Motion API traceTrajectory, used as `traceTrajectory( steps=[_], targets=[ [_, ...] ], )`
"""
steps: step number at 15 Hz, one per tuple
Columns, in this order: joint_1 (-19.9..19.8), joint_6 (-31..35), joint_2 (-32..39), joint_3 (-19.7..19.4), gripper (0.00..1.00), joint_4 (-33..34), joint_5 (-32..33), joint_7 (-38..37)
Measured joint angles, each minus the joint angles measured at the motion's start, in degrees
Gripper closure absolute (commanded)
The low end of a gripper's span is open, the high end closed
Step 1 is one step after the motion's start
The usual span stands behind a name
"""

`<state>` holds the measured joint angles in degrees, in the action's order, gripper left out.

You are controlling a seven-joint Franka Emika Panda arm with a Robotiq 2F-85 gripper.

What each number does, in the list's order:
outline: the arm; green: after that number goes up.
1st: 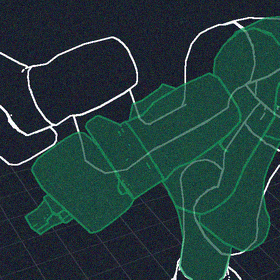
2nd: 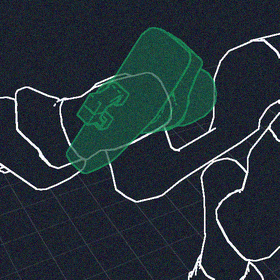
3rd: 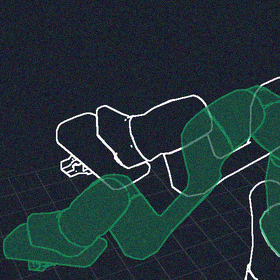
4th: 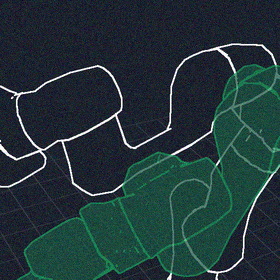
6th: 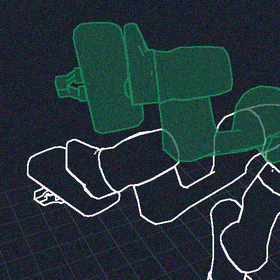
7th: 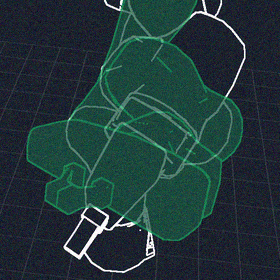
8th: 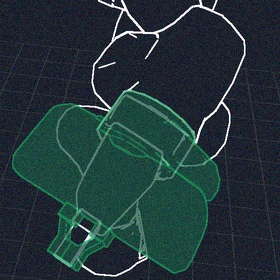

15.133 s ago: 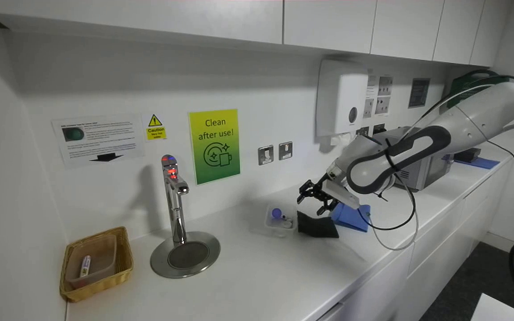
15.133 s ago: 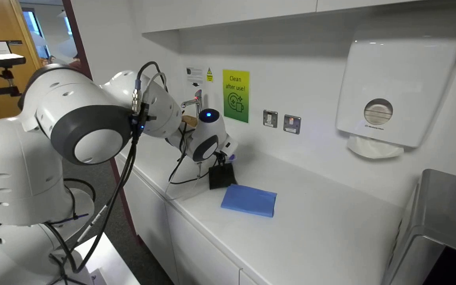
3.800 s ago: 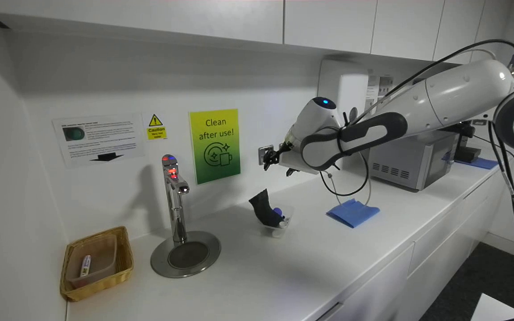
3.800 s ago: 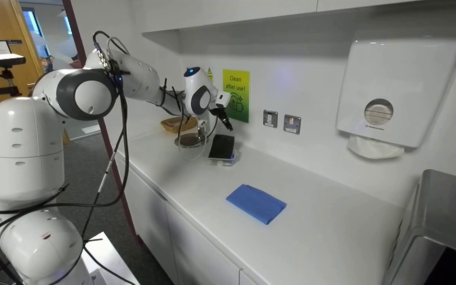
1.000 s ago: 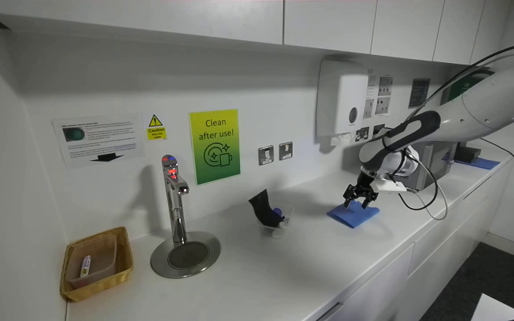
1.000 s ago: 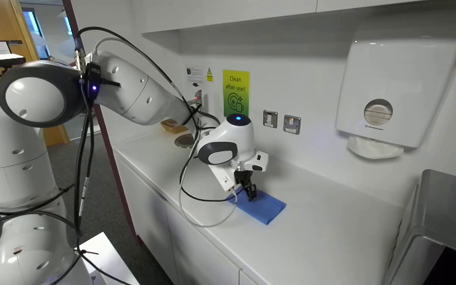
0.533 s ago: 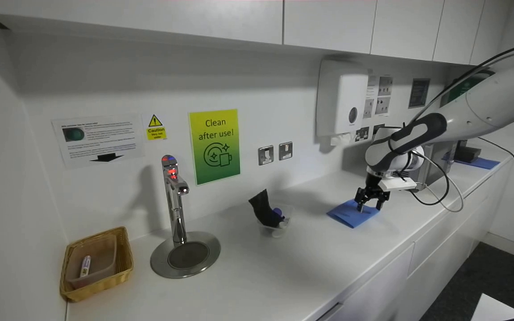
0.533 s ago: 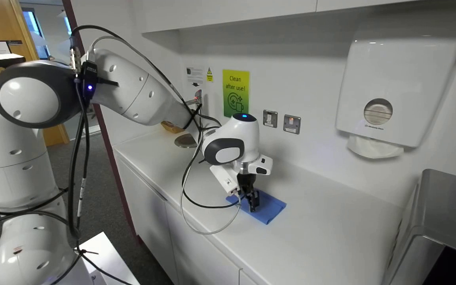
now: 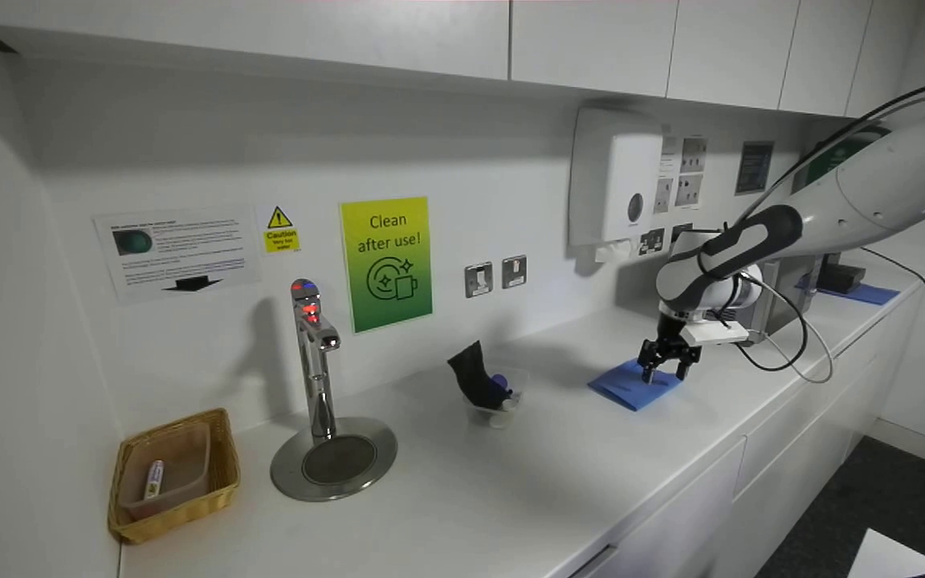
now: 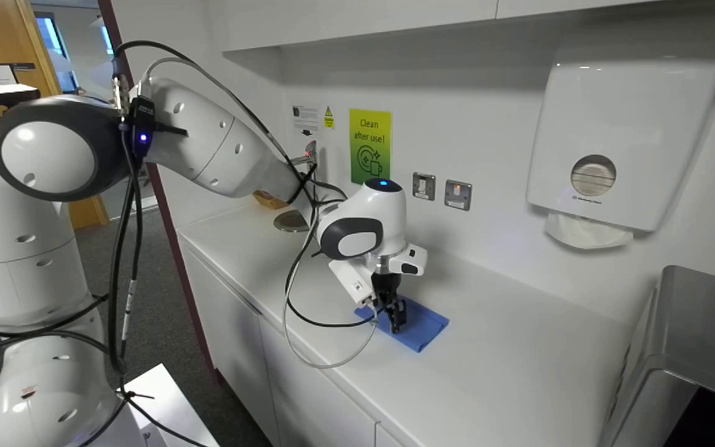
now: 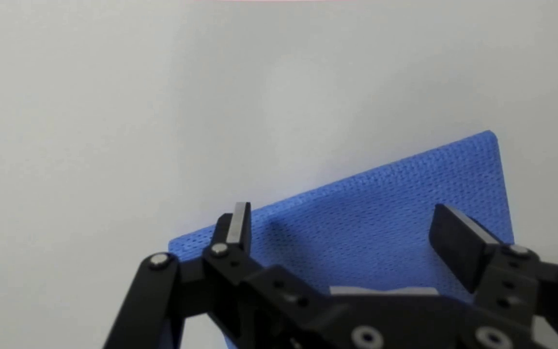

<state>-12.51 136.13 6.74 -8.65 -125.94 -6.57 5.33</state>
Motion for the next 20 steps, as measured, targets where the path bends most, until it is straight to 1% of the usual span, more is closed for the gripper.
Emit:
traceTrajectory(
  steps=[7,9,11,12,13,15,17,19,20],
  targets=[
    [-0.07,2.18,0.94,-0.90,0.00,0.23,5.52,1.15],
    [-0.16,3.45,0.93,-1.00,0.00,0.58,5.72,2.71],
    [-0.23,4.84,0.96,-1.00,0.00,0.81,4.05,5.91],
    [-0.24,5.47,1.07,-0.97,0.25,0.93,1.90,8.43],
    [-0.27,5.80,1.29,-0.86,0.26,1.12,-0.96,11.38],
    [-0.44,5.81,2.02,-0.43,0.40,1.59,-6.87,17.35],
    [-0.73,5.75,3.00,0.17,0.55,2.23,-11.10,21.76],
    [-1.09,5.70,4.03,0.66,0.69,2.96,-13.43,24.50],
    [-1.17,5.70,4.53,0.72,0.78,3.37,-14.09,25.42]
  ],
)
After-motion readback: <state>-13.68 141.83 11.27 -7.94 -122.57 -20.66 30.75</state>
